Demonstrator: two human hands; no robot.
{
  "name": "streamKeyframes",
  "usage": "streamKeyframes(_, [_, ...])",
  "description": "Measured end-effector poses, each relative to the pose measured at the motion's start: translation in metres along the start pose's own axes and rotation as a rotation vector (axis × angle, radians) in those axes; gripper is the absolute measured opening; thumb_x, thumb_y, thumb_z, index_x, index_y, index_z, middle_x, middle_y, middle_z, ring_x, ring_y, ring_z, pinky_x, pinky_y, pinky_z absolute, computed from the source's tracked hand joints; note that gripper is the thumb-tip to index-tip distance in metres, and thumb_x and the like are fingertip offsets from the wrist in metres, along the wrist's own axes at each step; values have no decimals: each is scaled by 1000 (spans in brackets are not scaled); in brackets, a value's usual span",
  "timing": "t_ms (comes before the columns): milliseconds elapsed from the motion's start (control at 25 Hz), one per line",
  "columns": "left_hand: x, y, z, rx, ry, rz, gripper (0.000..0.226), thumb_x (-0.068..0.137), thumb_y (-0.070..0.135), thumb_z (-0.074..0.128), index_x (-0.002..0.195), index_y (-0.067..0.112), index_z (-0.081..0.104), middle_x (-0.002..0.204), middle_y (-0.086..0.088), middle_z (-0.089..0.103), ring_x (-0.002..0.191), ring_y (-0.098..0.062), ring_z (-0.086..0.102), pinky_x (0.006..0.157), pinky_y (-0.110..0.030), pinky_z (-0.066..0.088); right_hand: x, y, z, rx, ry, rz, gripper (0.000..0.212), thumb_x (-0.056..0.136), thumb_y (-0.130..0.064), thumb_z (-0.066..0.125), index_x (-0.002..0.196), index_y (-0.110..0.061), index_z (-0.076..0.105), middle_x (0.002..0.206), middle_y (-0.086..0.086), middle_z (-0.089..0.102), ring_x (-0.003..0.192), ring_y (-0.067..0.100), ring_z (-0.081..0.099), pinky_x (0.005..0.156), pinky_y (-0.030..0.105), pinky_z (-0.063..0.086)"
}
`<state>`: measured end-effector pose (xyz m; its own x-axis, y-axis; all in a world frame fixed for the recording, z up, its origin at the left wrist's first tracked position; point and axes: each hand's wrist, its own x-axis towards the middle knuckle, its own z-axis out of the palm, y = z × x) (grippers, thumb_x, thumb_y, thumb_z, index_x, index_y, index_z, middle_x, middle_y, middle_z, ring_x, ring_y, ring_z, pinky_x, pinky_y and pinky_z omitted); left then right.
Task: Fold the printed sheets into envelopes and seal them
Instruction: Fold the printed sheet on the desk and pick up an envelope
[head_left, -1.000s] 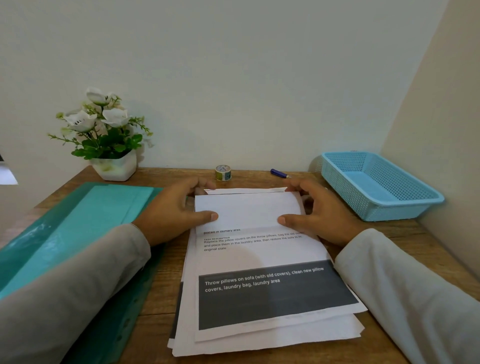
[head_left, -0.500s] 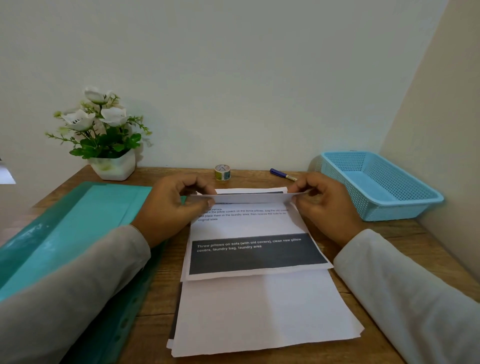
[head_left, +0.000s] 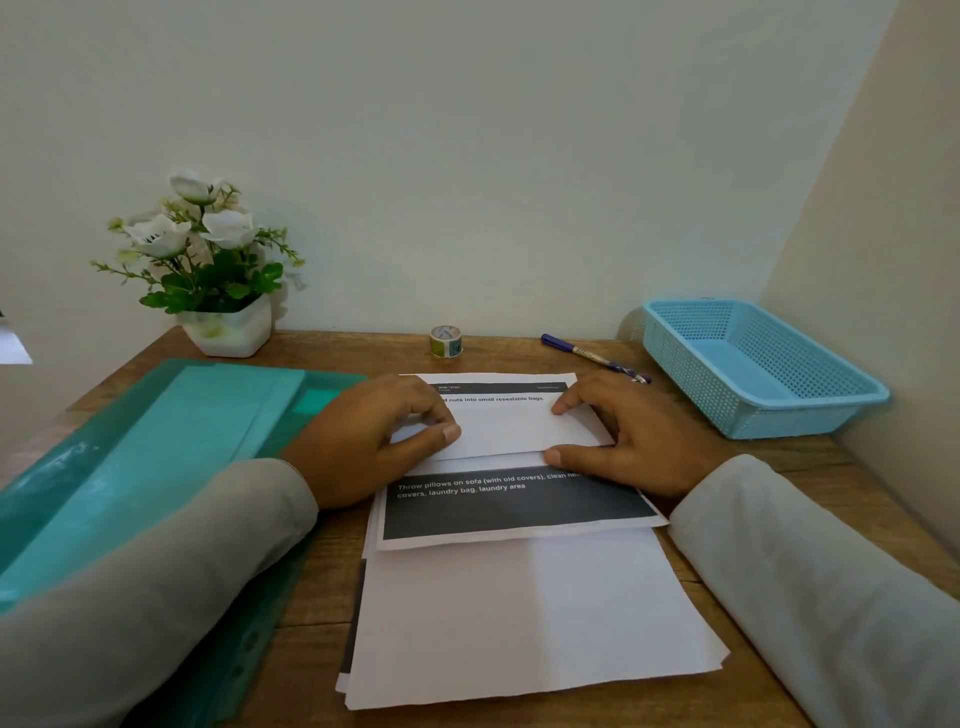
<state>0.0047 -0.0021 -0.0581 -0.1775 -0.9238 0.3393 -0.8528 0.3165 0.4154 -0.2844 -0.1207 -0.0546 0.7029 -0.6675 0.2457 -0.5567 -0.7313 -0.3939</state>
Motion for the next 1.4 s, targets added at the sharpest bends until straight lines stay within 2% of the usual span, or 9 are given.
streamKeyframes(120, [-1,-3,4,207,-58,-31,51,92,62,37,127,35,63,127,15,58,118,-4,46,101,-36,44,-2,-14,-4,-88,-52,56,62,82,-76,57,127,-35,62,130,-18,57,114,0,53,96,22,43])
streamKeyframes(280, [-1,5,5,371,-125,-74,74,87,66,16,144,33,50,138,7,51,122,-13,42,102,-36,40,-1,-44,10,-307,-103,82,58,101,-64,33,138,-25,54,140,-5,54,127,19,52,104,36,44])
streamKeyframes(400, [2,14,8,504,-160,-74,78,86,66,5,150,37,39,141,4,45,124,-17,39,100,-37,38,2,-62,31,-370,-122,48,56,106,-54,29,144,-18,47,149,3,49,131,23,50,108,38,44])
streamKeyframes(560, [2,20,3,682,-295,-200,99,73,72,-15,156,33,22,156,0,32,141,-22,29,114,-44,31,4,-67,32,-383,-111,75,56,106,-53,29,146,-17,45,151,2,47,132,22,49,110,37,43])
streamKeyframes(800, [1,22,12,693,-409,-325,78,97,65,7,159,19,0,168,-3,1,154,-26,2,122,-54,14,8,-88,40,-510,-106,100,58,106,-54,23,145,-17,45,146,6,49,130,25,49,111,43,42])
streamKeyframes(960, [2,22,12,706,-414,-334,77,97,64,8,159,19,-1,168,-3,-1,154,-26,1,123,-54,12,15,-99,45,-486,-138,11,55,107,-51,26,148,-18,43,149,5,45,132,25,46,111,42,40])
streamKeyframes(1120, [2,24,9,736,-379,-316,84,92,70,-4,159,20,5,167,-4,4,154,-27,3,123,-54,11,11,-73,24,-564,-125,116,51,107,-50,28,140,-20,53,143,3,50,126,24,51,102,39,45])
streamKeyframes(1320, [5,29,13,747,-299,-50,88,81,60,-14,156,32,23,166,-2,17,153,-27,10,123,-54,11,9,-59,14,-602,-142,184,50,106,-50,29,132,-19,59,139,3,52,120,23,56,98,38,49])
streamKeyframes(1400, [6,28,11,724,-312,-102,92,77,64,-15,156,34,20,166,-1,14,153,-27,7,123,-54,10,10,-61,15,-604,-145,183,50,106,-50,29,131,-19,59,138,4,52,118,23,56,95,37,49])
